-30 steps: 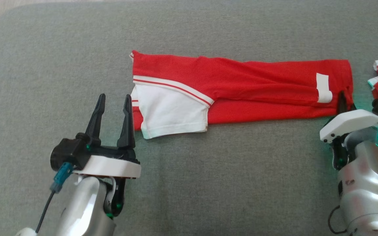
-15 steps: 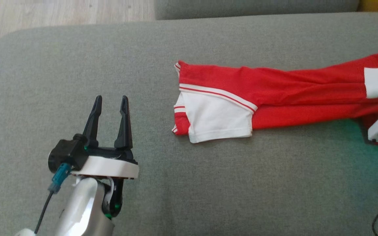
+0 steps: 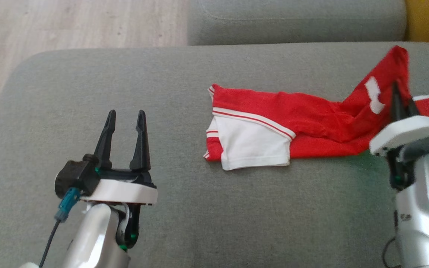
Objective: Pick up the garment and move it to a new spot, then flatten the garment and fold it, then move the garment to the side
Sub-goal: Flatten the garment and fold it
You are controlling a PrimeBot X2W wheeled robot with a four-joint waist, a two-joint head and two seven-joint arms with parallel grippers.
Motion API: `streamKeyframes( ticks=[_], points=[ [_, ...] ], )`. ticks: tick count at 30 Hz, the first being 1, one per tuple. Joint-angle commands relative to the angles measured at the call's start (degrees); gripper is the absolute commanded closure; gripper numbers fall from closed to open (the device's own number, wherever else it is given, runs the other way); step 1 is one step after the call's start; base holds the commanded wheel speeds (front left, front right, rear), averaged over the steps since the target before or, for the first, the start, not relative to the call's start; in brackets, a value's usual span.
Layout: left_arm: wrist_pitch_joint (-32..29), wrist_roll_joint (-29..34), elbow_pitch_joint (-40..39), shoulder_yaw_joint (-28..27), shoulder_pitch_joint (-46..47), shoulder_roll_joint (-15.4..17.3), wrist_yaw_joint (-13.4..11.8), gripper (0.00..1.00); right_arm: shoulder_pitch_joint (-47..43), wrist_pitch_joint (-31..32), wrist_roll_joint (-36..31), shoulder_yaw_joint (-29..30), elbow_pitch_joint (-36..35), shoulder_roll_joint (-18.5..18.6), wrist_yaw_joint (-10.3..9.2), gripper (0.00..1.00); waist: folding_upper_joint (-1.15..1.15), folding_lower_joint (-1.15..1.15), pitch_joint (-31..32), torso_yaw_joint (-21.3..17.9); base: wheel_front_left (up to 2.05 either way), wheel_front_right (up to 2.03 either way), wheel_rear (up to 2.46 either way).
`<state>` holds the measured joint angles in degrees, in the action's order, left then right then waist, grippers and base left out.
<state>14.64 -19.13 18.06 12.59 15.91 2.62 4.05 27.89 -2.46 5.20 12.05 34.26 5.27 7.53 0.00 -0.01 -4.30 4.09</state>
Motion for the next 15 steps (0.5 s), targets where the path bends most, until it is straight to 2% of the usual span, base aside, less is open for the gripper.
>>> streamKeyframes(
  ticks=[1,8,15],
  points=[
    [0.36,-0.12,-2.16,-2.04,0.66,0.29,-0.22,0.00,1.58,0.63,0.97,-2.96,-3.24,-0.98,-0.04,1.00,0.00,0.01,0.83,1.08,0.00,0.00,0.00],
    [0.36,-0.21,-2.52,-1.64,0.52,0.28,-0.30,0.00,1.86,2.39,6.48,-11.93,-5.35,-2.34,-0.04,1.00,0.00,0.01,0.58,3.81,0.00,0.00,0.00],
    [0.36,-0.14,-2.87,-1.27,1.68,0.28,-0.26,0.00,3.99,0.47,13.57,-22.30,-1.15,-2.37,-0.04,1.00,0.00,0.01,-2.13,6.56,0.00,0.00,0.00]
  ],
)
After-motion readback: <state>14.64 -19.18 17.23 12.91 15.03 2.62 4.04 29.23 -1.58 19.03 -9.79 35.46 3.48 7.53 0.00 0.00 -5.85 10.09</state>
